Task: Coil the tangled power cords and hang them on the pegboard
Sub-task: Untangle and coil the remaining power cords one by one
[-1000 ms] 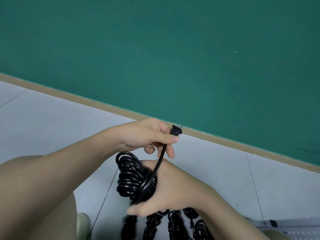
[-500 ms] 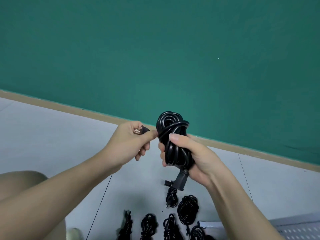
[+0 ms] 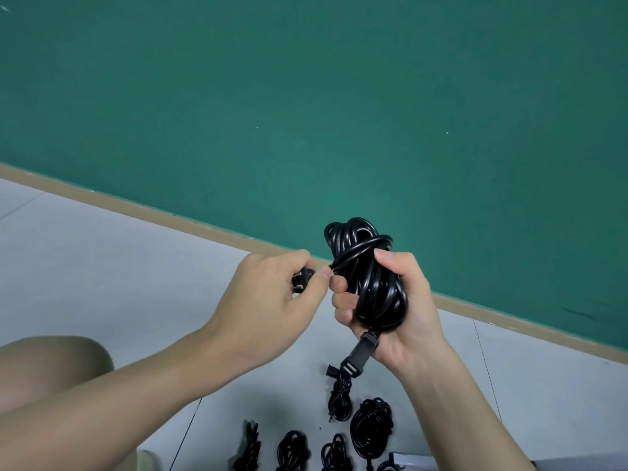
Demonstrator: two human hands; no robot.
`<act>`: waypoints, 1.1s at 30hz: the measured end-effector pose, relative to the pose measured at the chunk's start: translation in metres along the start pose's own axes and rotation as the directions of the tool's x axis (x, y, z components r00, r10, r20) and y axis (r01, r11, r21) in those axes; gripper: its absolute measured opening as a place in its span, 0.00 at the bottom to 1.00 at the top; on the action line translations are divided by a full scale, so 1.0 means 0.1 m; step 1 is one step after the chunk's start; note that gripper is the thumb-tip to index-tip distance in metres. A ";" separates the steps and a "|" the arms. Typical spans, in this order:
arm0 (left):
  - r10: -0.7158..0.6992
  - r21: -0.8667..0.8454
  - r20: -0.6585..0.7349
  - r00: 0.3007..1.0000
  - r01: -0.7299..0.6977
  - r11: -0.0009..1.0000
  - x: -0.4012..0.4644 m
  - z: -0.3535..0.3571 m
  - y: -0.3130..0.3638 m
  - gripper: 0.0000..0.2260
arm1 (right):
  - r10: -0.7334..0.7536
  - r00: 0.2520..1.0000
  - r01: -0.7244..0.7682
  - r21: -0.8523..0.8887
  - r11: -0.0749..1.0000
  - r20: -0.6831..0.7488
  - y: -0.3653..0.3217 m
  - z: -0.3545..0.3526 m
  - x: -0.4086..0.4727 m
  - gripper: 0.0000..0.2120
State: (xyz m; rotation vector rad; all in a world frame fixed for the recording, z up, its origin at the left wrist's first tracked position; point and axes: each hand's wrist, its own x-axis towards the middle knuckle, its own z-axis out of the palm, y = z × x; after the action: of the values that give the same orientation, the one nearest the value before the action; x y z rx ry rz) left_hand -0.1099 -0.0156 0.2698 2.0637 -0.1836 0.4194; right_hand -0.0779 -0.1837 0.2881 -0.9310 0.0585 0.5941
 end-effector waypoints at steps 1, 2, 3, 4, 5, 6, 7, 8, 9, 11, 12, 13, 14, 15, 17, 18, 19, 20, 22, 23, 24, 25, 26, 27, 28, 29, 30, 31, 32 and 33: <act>0.038 0.028 0.000 0.999 -0.038 0.999 -0.01 -0.04 -0.01 0.19 | -0.004 1.000 0.004 -0.006 1.000 -0.007 0.00 0.02 -0.01 0.20; 0.077 0.082 0.002 0.997 -0.077 0.994 -0.01 -0.07 -0.04 0.17 | -0.005 1.000 0.004 -0.014 1.000 -0.013 0.02 0.03 -0.02 0.19; 0.119 0.161 0.009 0.993 -0.119 0.980 -0.01 -0.10 -0.06 0.17 | -0.005 1.000 0.005 -0.023 1.000 -0.011 0.04 0.04 -0.02 0.19; 0.153 0.218 0.013 0.988 -0.152 0.964 -0.01 -0.11 -0.08 0.17 | -0.005 1.000 0.005 -0.034 0.999 -0.005 0.06 0.06 -0.01 0.18; 0.170 0.233 0.005 0.985 -0.167 0.958 0.00 -0.11 -0.10 0.16 | -0.009 1.000 0.009 -0.040 0.999 -0.006 0.08 0.07 0.00 0.17; 0.176 0.208 -0.008 0.984 -0.171 0.963 0.03 -0.10 -0.10 0.16 | -0.013 1.000 0.012 -0.032 0.999 -0.018 0.11 0.10 0.01 0.15; 0.176 0.170 -0.023 0.984 -0.170 0.971 0.05 -0.10 -0.10 0.15 | -0.013 0.999 0.013 -0.012 1.000 -0.035 0.13 0.11 0.02 0.14; 0.180 0.143 -0.039 0.983 -0.172 0.975 0.08 -0.09 -0.10 0.16 | -0.005 0.999 0.006 0.005 1.000 -0.045 0.14 0.11 0.03 0.13; 0.191 0.144 -0.044 0.981 -0.183 0.973 0.11 -0.08 -0.09 0.18 | 0.012 0.999 -0.012 0.013 1.000 -0.045 0.15 0.12 0.04 0.13; 0.235 0.172 -0.038 0.971 -0.226 0.959 0.15 -0.07 -0.11 0.21 | 0.071 0.997 -0.071 0.043 0.997 -0.005 0.15 0.10 0.05 0.15; 0.259 0.173 -0.019 0.966 -0.252 0.952 0.16 -0.08 -0.11 0.21 | 0.099 0.995 -0.100 0.072 0.992 0.029 0.15 0.08 0.06 0.19; 0.274 0.150 0.024 0.961 -0.275 0.950 0.18 -0.09 -0.11 0.20 | 0.118 0.992 -0.123 0.099 0.987 0.053 0.14 0.06 0.07 0.22; 0.281 0.106 0.084 0.956 -0.289 0.952 0.19 -0.10 -0.10 0.18 | 0.131 0.989 -0.138 0.116 0.984 0.067 0.14 0.04 0.08 0.25; 0.289 0.062 0.152 0.945 -0.301 0.952 0.20 -0.12 -0.10 0.15 | 0.138 0.987 -0.147 0.124 0.981 0.079 0.13 0.02 0.08 0.26; 0.320 0.051 0.257 0.912 -0.343 0.938 0.20 -0.16 -0.10 0.11 | 0.146 0.983 -0.159 0.120 0.980 0.111 0.11 -0.01 0.07 0.26; 0.332 0.062 0.287 0.898 -0.364 0.929 0.20 -0.17 -0.12 0.10 | 0.147 0.980 -0.164 0.120 0.979 0.137 0.10 -0.03 0.06 0.26; 0.349 0.068 0.291 0.891 -0.383 0.921 0.19 -0.18 -0.14 0.09 | 0.147 0.974 -0.168 0.123 0.978 0.170 0.10 -0.04 0.05 0.25; 0.371 0.065 0.265 0.890 -0.400 0.914 0.18 -0.18 -0.15 0.08 | 0.144 0.969 -0.173 0.133 0.976 0.200 0.09 -0.06 0.04 0.25; 0.386 0.038 0.149 0.911 -0.395 0.918 0.15 -0.14 -0.13 0.06 | 0.132 0.958 -0.180 0.172 0.968 0.256 0.08 -0.08 0.03 0.25; 0.354 -0.002 0.068 0.933 -0.355 0.935 0.15 -0.11 -0.12 0.08 | 0.120 0.949 -0.181 0.192 0.965 0.292 0.07 -0.08 0.02 0.25; 0.289 -0.083 -0.013 0.957 -0.289 0.954 0.14 -0.08 -0.09 0.10 | 0.107 0.940 -0.180 0.205 0.962 0.323 0.06 -0.07 0.01 0.25; 0.194 -0.198 -0.082 0.978 -0.207 0.958 0.15 -0.06 -0.04 0.12 | 0.095 0.934 -0.175 0.211 0.962 0.344 0.05 -0.05 0.00 0.25; 0.098 -0.315 -0.123 0.988 -0.132 0.940 0.15 -0.04 0.00 0.12 | 0.084 0.932 -0.168 0.214 0.962 0.351 0.03 -0.04 -0.01 0.25; 0.026 -0.408 -0.139 0.990 -0.081 0.909 0.17 -0.03 0.04 0.11 | 0.076 0.934 -0.158 0.212 0.964 0.349 0.03 -0.02 -0.01 0.25; -0.022 -0.475 -0.133 0.991 -0.044 0.879 0.19 -0.02 0.07 0.10 | 0.070 0.938 -0.149 0.212 0.966 0.340 0.02 -0.02 -0.01 0.25; -0.063 -0.533 -0.111 0.992 -0.006 0.846 0.21 -0.01 0.09 0.10 | 0.067 0.941 -0.145 0.214 0.966 0.331 0.03 -0.02 -0.01 0.26; -0.106 -0.588 -0.077 0.991 0.041 0.808 0.23 0.00 0.09 0.10 | 0.067 0.944 -0.141 0.213 0.967 0.323 0.04 -0.01 0.00 0.28; -0.142 -0.634 -0.031 0.989 0.090 0.768 0.25 0.01 0.07 0.11 | 0.066 0.948 -0.135 0.207 0.969 0.311 0.05 -0.01 0.01 0.29; -0.163 -0.665 0.021 0.986 0.135 0.734 0.26 0.02 0.06 0.12 | 0.065 0.953 -0.125 0.191 0.974 0.295 0.06 -0.02 0.02 0.30; -0.171 -0.681 0.077 0.982 0.178 0.711 0.27 0.02 0.03 0.13 | 0.060 0.960 -0.107 0.162 0.981 0.273 0.07 -0.03 0.03 0.30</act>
State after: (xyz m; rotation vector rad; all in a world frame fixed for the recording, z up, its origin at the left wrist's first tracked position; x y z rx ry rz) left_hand -0.0850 -0.0179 0.2808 1.3230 -0.1200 0.1768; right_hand -0.0777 -0.1817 0.2801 -0.6736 -0.0912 0.7769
